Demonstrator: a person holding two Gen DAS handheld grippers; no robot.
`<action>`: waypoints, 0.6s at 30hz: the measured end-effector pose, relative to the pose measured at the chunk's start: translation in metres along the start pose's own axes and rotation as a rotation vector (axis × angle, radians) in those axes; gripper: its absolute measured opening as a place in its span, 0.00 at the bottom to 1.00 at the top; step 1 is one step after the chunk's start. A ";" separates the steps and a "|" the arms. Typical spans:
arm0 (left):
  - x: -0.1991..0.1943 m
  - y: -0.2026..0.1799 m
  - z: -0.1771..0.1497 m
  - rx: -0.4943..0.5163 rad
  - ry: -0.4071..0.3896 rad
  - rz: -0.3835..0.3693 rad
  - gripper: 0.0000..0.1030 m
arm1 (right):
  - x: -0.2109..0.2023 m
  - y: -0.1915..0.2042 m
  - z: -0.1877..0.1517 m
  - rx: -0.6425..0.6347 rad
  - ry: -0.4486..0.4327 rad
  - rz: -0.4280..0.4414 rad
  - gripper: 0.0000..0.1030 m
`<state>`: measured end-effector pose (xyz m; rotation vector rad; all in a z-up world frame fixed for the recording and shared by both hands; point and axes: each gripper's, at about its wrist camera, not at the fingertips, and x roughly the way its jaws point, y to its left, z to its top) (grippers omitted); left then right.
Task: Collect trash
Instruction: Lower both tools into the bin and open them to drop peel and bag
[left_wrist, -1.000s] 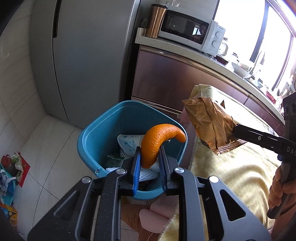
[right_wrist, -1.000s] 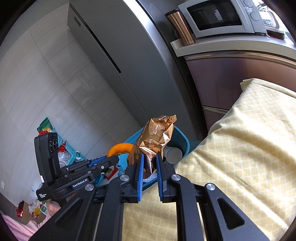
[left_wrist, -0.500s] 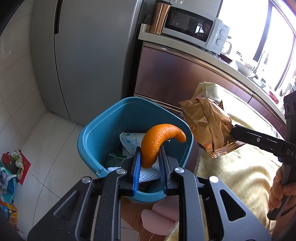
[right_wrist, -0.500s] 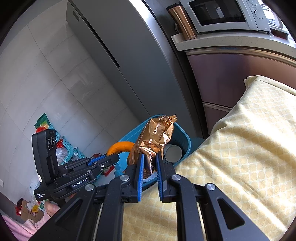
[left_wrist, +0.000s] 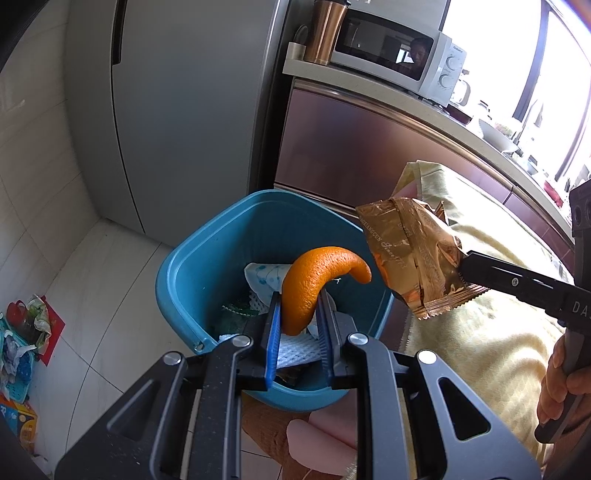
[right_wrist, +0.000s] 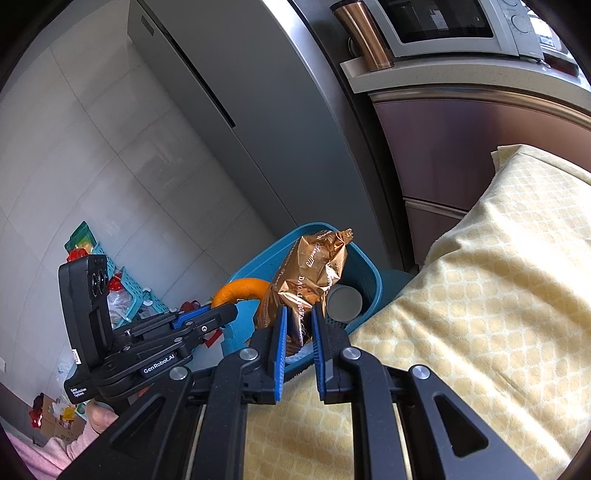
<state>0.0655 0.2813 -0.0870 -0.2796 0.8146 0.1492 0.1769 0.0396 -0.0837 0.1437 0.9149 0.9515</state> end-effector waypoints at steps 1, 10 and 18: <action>0.001 0.000 0.000 -0.002 0.001 0.000 0.18 | 0.001 0.000 0.000 0.001 0.001 0.000 0.12; 0.006 0.002 -0.001 -0.011 0.008 0.009 0.18 | 0.008 0.002 0.001 -0.002 0.015 -0.015 0.12; 0.015 0.004 0.000 -0.014 0.024 0.022 0.19 | 0.024 0.008 0.003 -0.016 0.044 -0.038 0.12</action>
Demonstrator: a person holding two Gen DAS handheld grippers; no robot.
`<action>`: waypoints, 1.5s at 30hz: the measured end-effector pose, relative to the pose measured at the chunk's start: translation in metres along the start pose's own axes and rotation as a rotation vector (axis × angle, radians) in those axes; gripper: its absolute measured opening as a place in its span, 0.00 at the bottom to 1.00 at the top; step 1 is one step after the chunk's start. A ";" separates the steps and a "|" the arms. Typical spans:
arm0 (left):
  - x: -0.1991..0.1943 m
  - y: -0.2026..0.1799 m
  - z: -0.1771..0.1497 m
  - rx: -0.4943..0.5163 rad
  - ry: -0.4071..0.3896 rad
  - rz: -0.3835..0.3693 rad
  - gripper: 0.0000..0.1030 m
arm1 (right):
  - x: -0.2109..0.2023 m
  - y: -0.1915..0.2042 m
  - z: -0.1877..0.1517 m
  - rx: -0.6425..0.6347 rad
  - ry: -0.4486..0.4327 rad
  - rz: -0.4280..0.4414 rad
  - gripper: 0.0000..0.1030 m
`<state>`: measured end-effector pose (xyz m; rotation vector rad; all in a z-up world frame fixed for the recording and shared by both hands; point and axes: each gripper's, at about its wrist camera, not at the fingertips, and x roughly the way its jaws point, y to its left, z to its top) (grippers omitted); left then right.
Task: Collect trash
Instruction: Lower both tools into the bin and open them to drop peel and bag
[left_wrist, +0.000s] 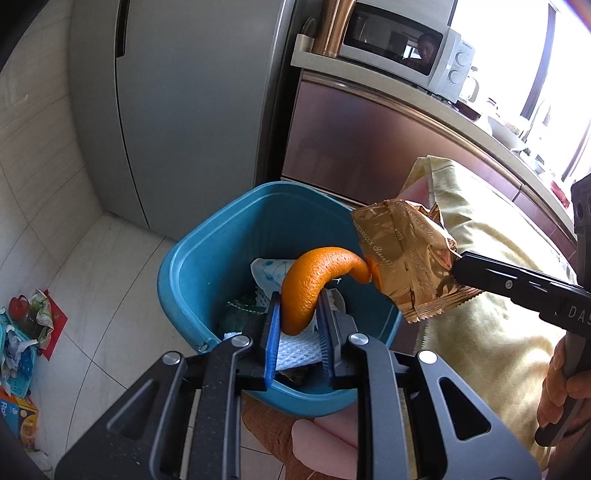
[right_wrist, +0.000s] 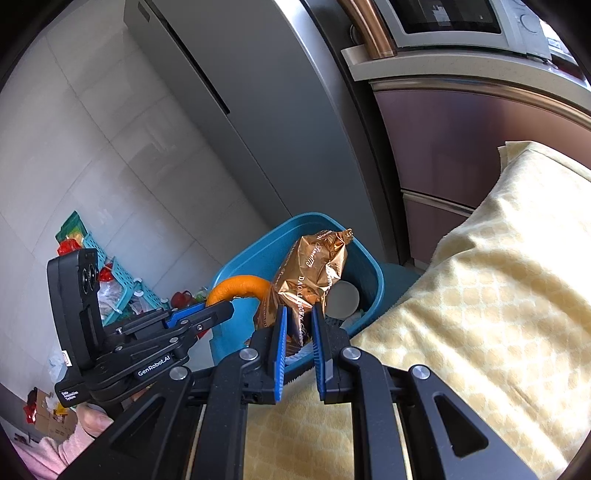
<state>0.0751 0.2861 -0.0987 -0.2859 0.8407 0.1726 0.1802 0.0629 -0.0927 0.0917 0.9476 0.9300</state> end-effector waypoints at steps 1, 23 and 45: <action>0.001 0.000 0.000 -0.001 0.001 0.002 0.19 | 0.002 0.001 0.000 -0.002 0.004 -0.002 0.12; 0.022 -0.002 0.000 -0.013 0.026 0.029 0.19 | 0.026 0.007 0.007 -0.007 0.048 -0.020 0.12; 0.050 0.002 0.002 -0.035 0.088 0.017 0.20 | 0.048 0.020 0.025 -0.025 0.124 -0.047 0.13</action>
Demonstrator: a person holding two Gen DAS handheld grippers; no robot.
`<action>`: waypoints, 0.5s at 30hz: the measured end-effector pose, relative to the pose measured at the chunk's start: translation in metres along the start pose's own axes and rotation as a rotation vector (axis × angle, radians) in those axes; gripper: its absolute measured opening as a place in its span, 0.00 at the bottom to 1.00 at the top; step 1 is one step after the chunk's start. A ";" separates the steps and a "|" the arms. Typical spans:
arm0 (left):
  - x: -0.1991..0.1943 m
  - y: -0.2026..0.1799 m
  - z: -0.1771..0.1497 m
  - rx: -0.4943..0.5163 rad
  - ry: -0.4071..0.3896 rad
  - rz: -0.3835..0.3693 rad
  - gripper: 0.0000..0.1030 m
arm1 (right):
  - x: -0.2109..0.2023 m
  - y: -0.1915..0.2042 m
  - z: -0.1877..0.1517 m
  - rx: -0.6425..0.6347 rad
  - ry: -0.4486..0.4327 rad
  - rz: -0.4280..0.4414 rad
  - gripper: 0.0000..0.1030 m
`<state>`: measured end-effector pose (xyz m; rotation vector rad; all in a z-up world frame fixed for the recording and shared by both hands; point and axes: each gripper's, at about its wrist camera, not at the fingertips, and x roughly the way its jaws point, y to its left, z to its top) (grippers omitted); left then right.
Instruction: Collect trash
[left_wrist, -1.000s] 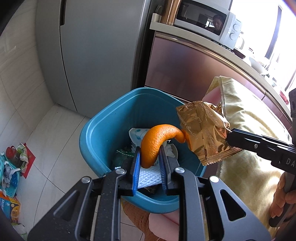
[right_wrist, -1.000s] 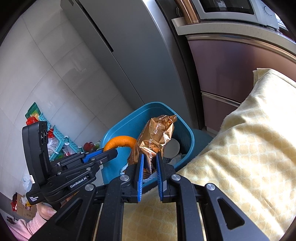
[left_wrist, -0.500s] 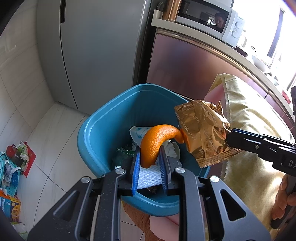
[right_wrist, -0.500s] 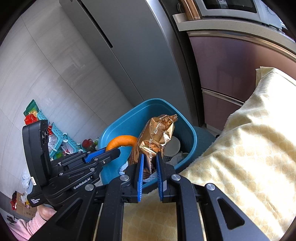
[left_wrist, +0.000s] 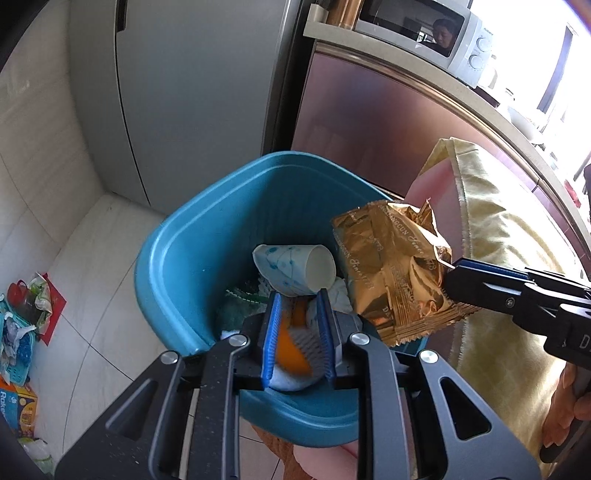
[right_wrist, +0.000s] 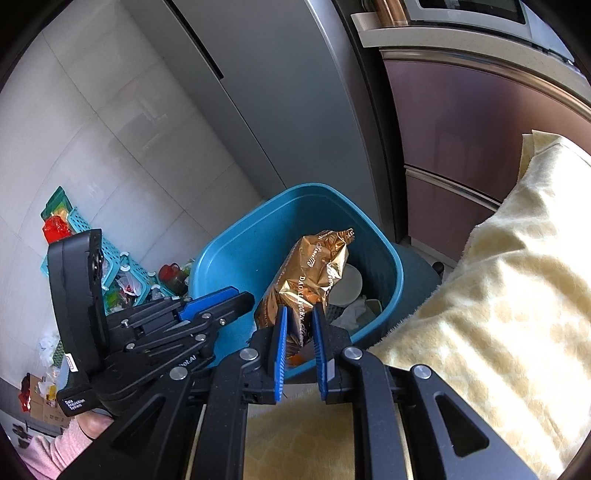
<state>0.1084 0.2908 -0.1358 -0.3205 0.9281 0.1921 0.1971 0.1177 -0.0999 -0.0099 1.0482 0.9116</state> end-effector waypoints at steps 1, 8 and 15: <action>0.001 0.000 0.000 0.001 0.002 0.001 0.20 | 0.001 0.000 0.000 -0.001 0.001 -0.002 0.13; -0.003 0.002 -0.001 -0.007 -0.015 0.005 0.20 | 0.002 0.004 -0.001 -0.003 -0.002 -0.003 0.17; -0.027 0.004 -0.005 -0.002 -0.074 -0.003 0.39 | -0.008 -0.006 -0.008 0.023 -0.038 0.024 0.31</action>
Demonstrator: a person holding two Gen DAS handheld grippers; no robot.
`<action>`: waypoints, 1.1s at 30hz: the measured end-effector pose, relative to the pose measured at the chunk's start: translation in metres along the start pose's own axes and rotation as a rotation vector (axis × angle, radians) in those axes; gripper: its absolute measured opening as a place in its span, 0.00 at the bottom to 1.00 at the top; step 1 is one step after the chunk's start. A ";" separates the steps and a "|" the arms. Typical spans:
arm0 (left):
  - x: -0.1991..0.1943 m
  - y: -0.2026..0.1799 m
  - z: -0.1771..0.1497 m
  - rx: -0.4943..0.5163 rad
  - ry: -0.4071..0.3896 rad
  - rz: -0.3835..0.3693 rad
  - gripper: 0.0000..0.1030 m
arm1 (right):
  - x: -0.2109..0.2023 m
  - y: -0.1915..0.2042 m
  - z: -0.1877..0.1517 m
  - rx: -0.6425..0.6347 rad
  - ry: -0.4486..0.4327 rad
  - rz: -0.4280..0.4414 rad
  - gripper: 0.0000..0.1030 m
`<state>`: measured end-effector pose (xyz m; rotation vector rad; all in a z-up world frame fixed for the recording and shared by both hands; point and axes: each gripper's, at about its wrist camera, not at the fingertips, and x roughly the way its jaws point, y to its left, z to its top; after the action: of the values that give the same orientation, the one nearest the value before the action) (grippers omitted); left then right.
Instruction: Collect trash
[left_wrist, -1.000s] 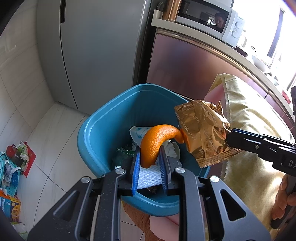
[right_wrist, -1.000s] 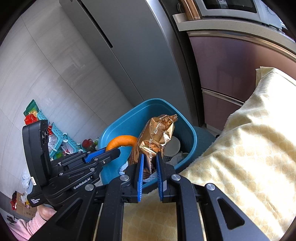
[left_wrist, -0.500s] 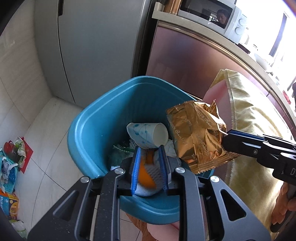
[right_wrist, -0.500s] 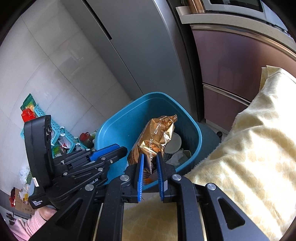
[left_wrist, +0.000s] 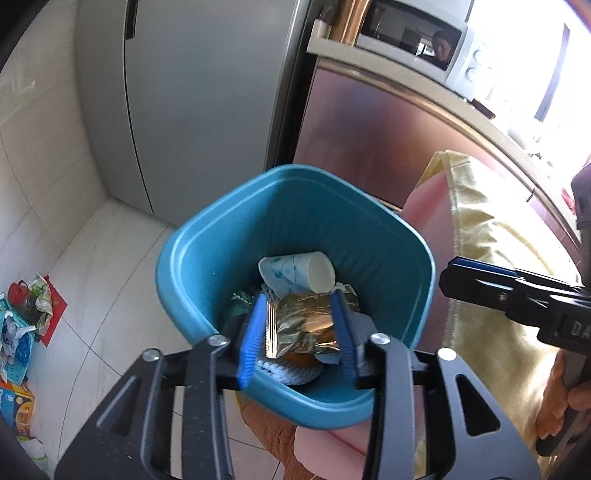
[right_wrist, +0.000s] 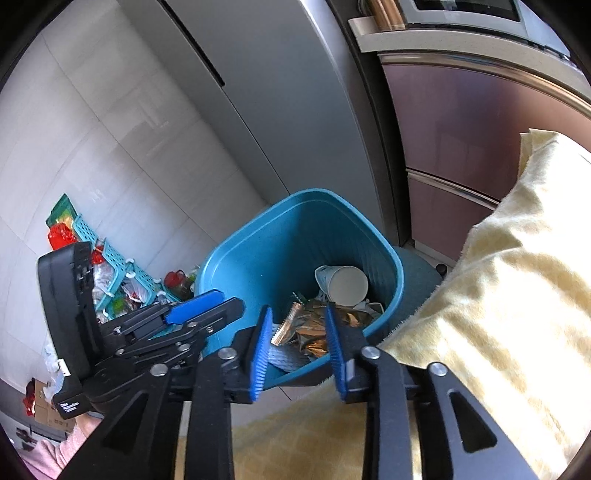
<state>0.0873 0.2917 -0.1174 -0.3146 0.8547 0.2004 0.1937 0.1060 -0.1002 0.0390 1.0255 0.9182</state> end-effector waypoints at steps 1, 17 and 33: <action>-0.005 -0.001 0.000 0.006 -0.013 -0.003 0.43 | -0.003 -0.001 -0.002 0.006 -0.008 0.003 0.32; -0.098 -0.047 -0.025 0.130 -0.283 -0.063 0.94 | -0.126 -0.003 -0.069 -0.051 -0.306 -0.155 0.87; -0.153 -0.140 -0.058 0.257 -0.502 -0.098 0.95 | -0.234 0.007 -0.168 -0.025 -0.663 -0.563 0.93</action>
<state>-0.0101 0.1327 -0.0086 -0.0571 0.3606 0.0705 0.0184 -0.1090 -0.0228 0.0285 0.3654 0.3513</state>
